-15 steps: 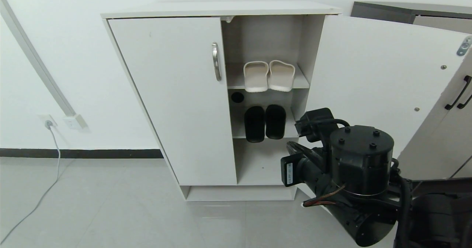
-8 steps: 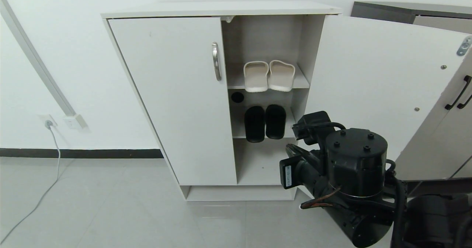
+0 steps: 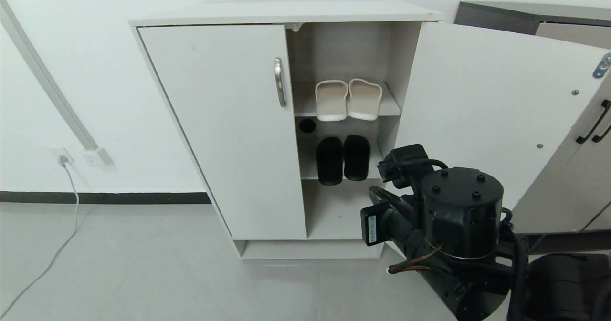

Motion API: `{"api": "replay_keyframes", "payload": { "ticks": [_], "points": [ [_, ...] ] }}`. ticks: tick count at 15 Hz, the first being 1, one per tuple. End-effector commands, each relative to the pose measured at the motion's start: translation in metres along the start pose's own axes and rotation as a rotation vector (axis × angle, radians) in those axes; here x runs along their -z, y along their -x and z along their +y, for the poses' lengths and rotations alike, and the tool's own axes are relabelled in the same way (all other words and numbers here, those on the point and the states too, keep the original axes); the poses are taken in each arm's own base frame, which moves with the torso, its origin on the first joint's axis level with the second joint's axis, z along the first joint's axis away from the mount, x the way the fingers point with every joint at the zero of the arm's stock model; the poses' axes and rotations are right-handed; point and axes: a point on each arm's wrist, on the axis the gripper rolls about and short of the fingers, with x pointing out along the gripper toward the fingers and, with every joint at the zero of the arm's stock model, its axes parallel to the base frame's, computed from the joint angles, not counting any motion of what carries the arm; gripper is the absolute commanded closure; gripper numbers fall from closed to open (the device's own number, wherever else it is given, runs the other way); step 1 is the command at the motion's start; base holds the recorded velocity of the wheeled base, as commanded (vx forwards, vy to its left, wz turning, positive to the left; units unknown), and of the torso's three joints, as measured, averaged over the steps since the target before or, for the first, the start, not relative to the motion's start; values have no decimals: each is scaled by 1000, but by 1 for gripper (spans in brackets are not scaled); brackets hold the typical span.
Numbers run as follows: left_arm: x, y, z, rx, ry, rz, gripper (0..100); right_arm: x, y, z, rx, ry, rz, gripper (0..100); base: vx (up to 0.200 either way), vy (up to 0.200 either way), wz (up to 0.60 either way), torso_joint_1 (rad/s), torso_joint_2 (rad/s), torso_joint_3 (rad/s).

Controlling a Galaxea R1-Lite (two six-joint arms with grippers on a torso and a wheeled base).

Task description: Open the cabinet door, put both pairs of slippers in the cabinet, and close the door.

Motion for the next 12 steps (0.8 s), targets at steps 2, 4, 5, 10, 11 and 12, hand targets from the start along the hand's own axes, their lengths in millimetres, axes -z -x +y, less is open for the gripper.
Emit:
{"api": "replay_keyframes", "payload": {
  "ticks": [2,4,5,10,11,12],
  "points": [
    [0,0,0,-1,0,-1,100,0,-1,-1,6,1,1,100,0,0,0,41,-312,-366],
    [0,0,0,-1,0,-1,100,1,-2,-1,7,1,2,100,0,0,0,39,-569,-361],
    [0,0,0,-1,0,-1,100,1,-2,-1,7,2,4,100,0,0,0,85,-505,-359],
    [0,0,0,-1,0,-1,100,2,-2,-1,8,5,7,100,0,0,0,132,-466,-338],
    [0,0,0,-1,0,-1,100,2,-2,-1,8,5,7,100,0,0,0,144,-471,-325],
    [0,0,0,-1,0,-1,100,2,-3,-1,9,5,7,100,0,0,0,154,-471,-325]
  ]
}}
